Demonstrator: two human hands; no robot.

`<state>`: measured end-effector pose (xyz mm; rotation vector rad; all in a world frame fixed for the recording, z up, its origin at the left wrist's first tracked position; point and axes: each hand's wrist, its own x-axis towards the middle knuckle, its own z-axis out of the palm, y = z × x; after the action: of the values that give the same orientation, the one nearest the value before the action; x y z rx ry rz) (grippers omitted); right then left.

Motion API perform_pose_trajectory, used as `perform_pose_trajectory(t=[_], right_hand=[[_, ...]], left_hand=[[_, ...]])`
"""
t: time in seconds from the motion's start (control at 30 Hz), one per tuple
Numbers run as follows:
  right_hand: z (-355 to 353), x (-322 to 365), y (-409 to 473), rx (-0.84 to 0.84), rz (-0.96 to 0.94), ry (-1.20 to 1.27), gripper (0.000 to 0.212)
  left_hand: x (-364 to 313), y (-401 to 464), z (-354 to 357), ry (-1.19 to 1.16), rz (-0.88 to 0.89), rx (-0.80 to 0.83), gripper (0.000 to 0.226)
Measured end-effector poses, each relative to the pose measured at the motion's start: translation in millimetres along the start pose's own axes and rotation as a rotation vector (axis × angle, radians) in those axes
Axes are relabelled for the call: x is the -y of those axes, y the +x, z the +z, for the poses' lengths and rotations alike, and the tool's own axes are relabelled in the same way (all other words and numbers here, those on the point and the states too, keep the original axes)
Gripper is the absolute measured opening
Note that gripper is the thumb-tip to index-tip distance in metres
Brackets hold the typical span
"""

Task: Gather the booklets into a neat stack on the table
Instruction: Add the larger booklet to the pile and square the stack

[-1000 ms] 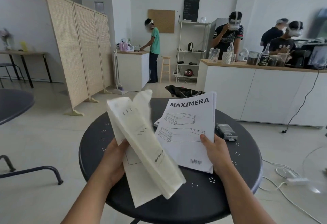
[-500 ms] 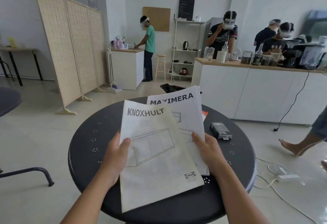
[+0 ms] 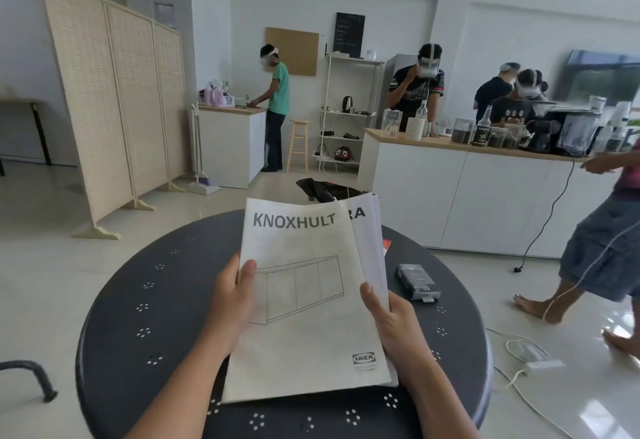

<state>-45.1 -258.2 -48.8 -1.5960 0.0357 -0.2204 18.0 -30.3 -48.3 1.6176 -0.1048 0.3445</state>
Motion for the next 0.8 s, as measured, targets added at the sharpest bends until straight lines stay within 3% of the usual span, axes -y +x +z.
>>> perform_pose_trajectory(t=[0.17, 0.3, 0.43, 0.57, 0.67, 0.8], right_hand=[[-2, -4, 4, 0.027, 0.039, 0.085, 0.026], [-1, -7, 5, -0.014, 0.039, 0.101, 0.022], [1, -9, 4, -0.061, 0.03, 0.142, 0.016], [2, -6, 4, -0.108, -0.007, 0.184, 0.015], [3, -6, 3, -0.106, -0.03, 0.222, 0.02], [4, -4, 2, -0.01, -0.038, 0.234, 0.038]], left_hand=[[8, 4, -12, 0.045, -0.03, 0.071, 0.018], [0, -1, -17, -0.156, -0.143, 0.238, 0.027], [-3, -4, -20, -0.23, -0.165, 0.408, 0.048], [7, -1, -22, -0.306, -0.2, 0.432, 0.08], [7, -4, -18, -0.246, -0.098, 0.451, 0.052], [0, -14, -11, -0.175, 0.092, 0.226, 0.034]])
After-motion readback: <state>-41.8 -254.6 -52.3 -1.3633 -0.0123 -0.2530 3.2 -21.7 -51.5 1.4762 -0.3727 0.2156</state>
